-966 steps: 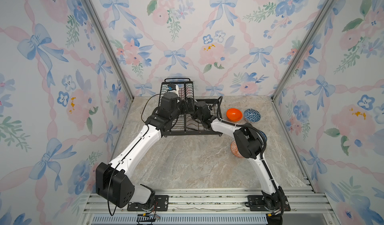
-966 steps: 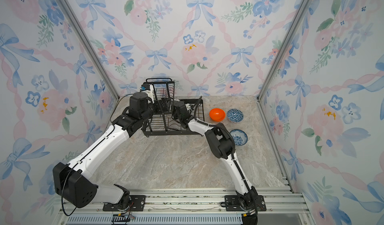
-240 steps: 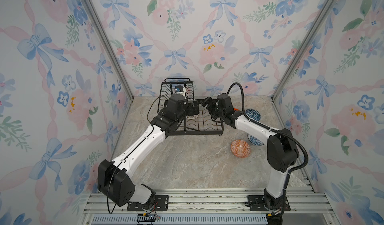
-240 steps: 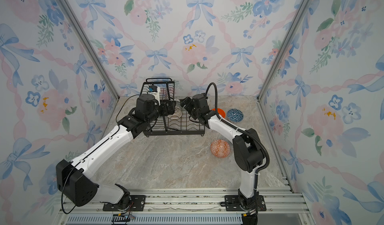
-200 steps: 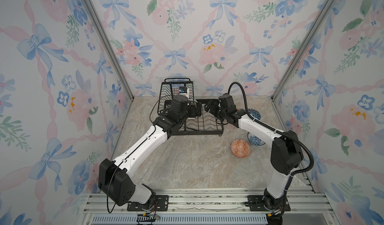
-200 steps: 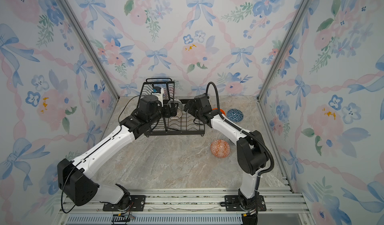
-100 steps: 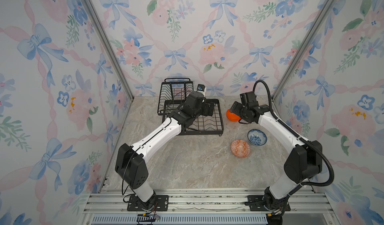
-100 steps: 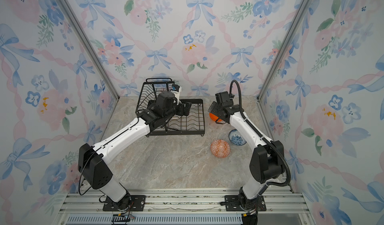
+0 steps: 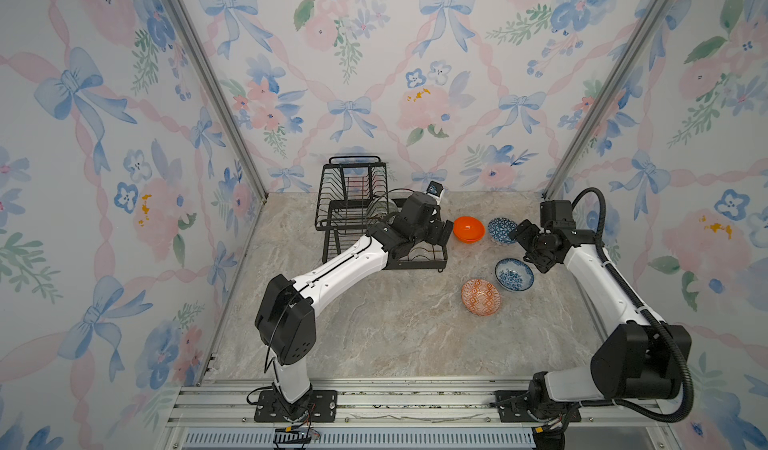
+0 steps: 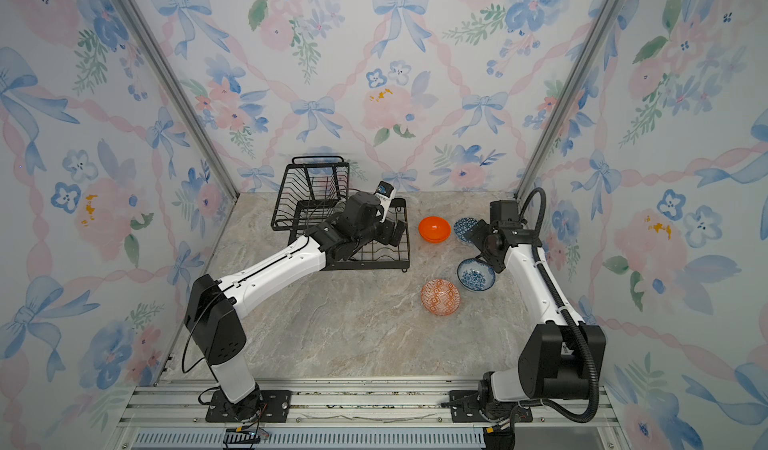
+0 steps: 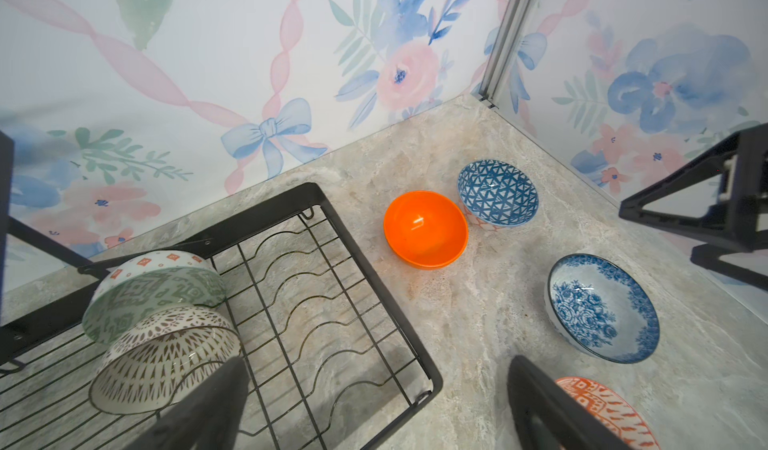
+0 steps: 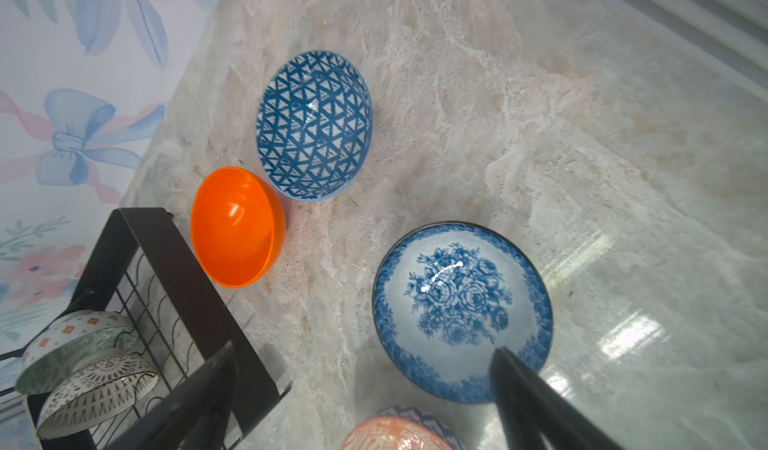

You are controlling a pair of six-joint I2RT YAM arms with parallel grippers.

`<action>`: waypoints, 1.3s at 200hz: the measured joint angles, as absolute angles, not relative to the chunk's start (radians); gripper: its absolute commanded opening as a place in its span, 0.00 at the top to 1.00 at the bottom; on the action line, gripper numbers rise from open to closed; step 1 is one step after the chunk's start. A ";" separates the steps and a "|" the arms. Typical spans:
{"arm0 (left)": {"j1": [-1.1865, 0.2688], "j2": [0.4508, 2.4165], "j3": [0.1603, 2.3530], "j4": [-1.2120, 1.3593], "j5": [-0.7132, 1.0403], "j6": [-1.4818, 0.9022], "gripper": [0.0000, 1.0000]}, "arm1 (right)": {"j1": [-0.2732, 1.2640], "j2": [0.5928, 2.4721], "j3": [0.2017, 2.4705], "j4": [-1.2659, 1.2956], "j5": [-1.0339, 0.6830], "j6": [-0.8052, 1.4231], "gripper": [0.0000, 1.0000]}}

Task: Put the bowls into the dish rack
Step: 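Move left gripper toward orange-patterned bowl while right gripper reaches it too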

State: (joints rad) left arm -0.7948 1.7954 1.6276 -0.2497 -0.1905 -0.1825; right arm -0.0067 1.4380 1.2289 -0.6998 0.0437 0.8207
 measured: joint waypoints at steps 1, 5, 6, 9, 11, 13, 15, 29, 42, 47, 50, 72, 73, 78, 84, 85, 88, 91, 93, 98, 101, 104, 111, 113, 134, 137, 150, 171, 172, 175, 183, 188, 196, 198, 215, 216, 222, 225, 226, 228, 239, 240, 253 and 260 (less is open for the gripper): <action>-0.797 1.796 1.629 -0.250 -0.190 -0.183 0.02 | -0.007 1.438 1.228 -0.703 0.043 0.819 0.03; -0.804 1.799 1.631 -0.249 -0.191 -0.182 0.02 | -0.007 1.438 1.225 -0.710 0.043 0.812 0.03; -0.806 1.800 1.632 -0.249 -0.190 -0.182 0.02 | -0.007 1.438 1.225 -0.712 0.043 0.810 0.03; -0.810 1.802 1.633 -0.249 -0.190 -0.181 0.02 | -0.007 1.437 1.224 -0.717 0.041 0.807 0.03; -0.813 1.803 1.634 -0.249 -0.190 -0.179 0.02 | -0.007 1.437 1.223 -0.722 0.041 0.804 0.03; -0.817 1.805 1.635 -0.249 -0.190 -0.179 0.02 | -0.007 1.436 1.222 -0.725 0.040 0.800 0.03; -0.820 1.806 1.635 -0.249 -0.190 -0.178 0.02 | -0.007 1.435 1.220 -0.729 0.040 0.796 0.03; -0.843 1.816 1.635 -0.250 -0.190 -0.175 0.02 | -0.007 1.414 1.201 -0.747 0.041 0.773 0.03; -0.864 1.827 1.635 -0.250 -0.190 -0.171 0.02 | -0.007 1.375 1.169 -0.762 0.040 0.754 0.03; -0.873 1.831 1.634 -0.250 -0.191 -0.171 0.02 | -0.007 1.359 1.156 -0.768 0.039 0.749 0.03; -0.877 1.834 1.634 -0.250 -0.190 -0.171 0.02 | -0.007 1.348 1.150 -0.774 0.039 0.745 0.03; -0.908 1.840 1.629 -0.250 -0.191 -0.171 0.02 | 0.004 1.269 1.093 -0.797 0.038 0.705 0.03; -0.910 1.841 1.628 -0.251 -0.191 -0.171 0.02 | 0.006 1.264 1.090 -0.799 0.038 0.702 0.03; -0.917 1.842 1.628 -0.250 -0.191 -0.172 0.02 | 0.012 1.248 1.078 -0.805 0.041 0.694 0.03; -0.925 1.843 1.628 -0.250 -0.191 -0.172 0.02 | 0.021 1.232 1.067 -0.813 0.044 0.686 0.03; -0.926 1.843 1.628 -0.250 -0.191 -0.172 0.02 | 0.023 1.229 1.064 -0.813 0.045 0.685 0.03; -0.929 1.844 1.627 -0.250 -0.191 -0.173 0.02 | 0.028 1.222 1.058 -0.815 0.046 0.680 0.03; -0.934 1.846 1.627 -0.250 -0.192 -0.173 0.02 | 0.034 1.216 1.053 -0.818 0.046 0.674 0.03; -0.936 1.846 1.627 -0.250 -0.192 -0.175 0.02 | 0.038 1.211 1.049 -0.819 0.048 0.670 0.03; -0.941 1.848 1.627 -0.250 -0.194 -0.176 0.02 | 0.046 1.201 1.040 -0.822 0.049 0.662 0.03; -0.945 1.850 1.627 -0.250 -0.195 -0.178 0.02 | 0.052 1.195 1.033 -0.823 0.050 0.656 0.03; -0.949 1.852 1.627 -0.250 -0.196 -0.179 0.02 | 0.056 1.191 1.028 -0.824 0.050 0.651 0.03; -0.957 1.858 1.627 -0.250 -0.199 -0.184 0.02 | 0.068 1.181 1.015 -0.826 0.052 0.641 0.03; -0.959 1.859 1.627 -0.250 -0.200 -0.185 0.02 | 0.072 1.179 1.011 -0.827 0.053 0.639 0.03; -0.982 1.881 1.625 -0.250 -0.207 -0.209 0.02 | 0.113 1.168 0.983 -0.836 0.053 0.617 0.03; -0.984 1.884 1.623 -0.250 -0.206 -0.213 0.02 | 0.118 1.168 0.979 -0.836 0.052 0.614 0.03; -0.995 1.890 1.611 -0.250 -0.207 -0.232 0.02 | 0.142 1.168 0.962 -0.835 0.052 0.604 0.03; -1.010 1.890 1.568 -0.249 -0.228 -0.269 0.02 | 0.170 1.168 0.918 -0.832 0.051 0.599 0.03; -1.010 1.890 1.567 -0.249 -0.229 -0.270 0.02 | 0.171 1.168 0.916 -0.831 0.050 0.599 0.03; -1.011 1.888 1.559 -0.249 -0.231 -0.275 0.02 | 0.173 1.168 0.907 -0.828 0.048 0.598 0.03; -1.015 1.885 1.533 -0.249 -0.240 -0.294 0.02 | 0.178 1.168 0.885 -0.820 0.043 0.597 0.03; -1.017 1.882 1.514 -0.250 -0.244 -0.307 0.02 | 0.180 1.168 0.870 -0.814 0.038 0.597 0.03; -1.018 1.878 1.488 -0.250 -0.250 -0.328 0.02 | 0.182 1.168 0.849 -0.807 0.031 0.596 0.03; -1.019 1.877 1.481 -0.251 -0.251 -0.334 0.02 | 0.182 1.168 0.844 -0.805 0.029 0.596 0.03; -1.023 1.863 1.431 -0.254 -0.257 -0.381 0.02 | 0.185 1.169 0.816 -0.788 0.013 0.585 0.03; -1.023 1.862 1.428 -0.255 -0.258 -0.383 0.02 | 0.185 1.169 0.815 -0.787 0.012 0.584 0.03; -1.026 1.858 1.415 -0.257 -0.262 -0.397 0.02 | 0.186 1.174 0.813 -0.781 0.006 0.580 0.03; -1.028 1.856 1.410 -0.257 -0.263 -0.401 0.02 | 0.186 1.177 0.813 -0.777 0.004 0.576 0.03; -1.029 1.855 1.408 -0.258 -0.265 -0.403 0.02 | 0.186 1.178 0.813 -0.777 0.003 0.575 0.03; -1.029 1.854 1.406 -0.258 -0.266 -0.405 0.02 | 0.186 1.179 0.813 -0.774 0.002 0.574 0.03; -1.042 1.845 1.391 -0.258 -0.278 -0.417 0.02 | 0.186 1.193 0.813 -0.756 -0.006 0.561 0.03; -1.043 1.845 1.391 -0.258 -0.279 -0.417 0.02 | 0.186 1.195 0.813 -0.755 -0.007 0.559 0.03; -1.065 1.834 1.383 -0.258 -0.296 -0.422 0.02 | 0.186 1.217 0.813 -0.742 -0.015 0.543 0.03; -1.077 1.828 1.380 -0.258 -0.305 -0.424 0.02 | 0.186 1.233 0.813 -0.739 -0.019 0.533 0.03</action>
State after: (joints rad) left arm -1.0775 1.8282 1.3796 -0.2581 -0.3054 -0.4244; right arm 0.1864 1.2331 0.8131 -0.7387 -0.0185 0.5335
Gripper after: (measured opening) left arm 0.979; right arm 0.968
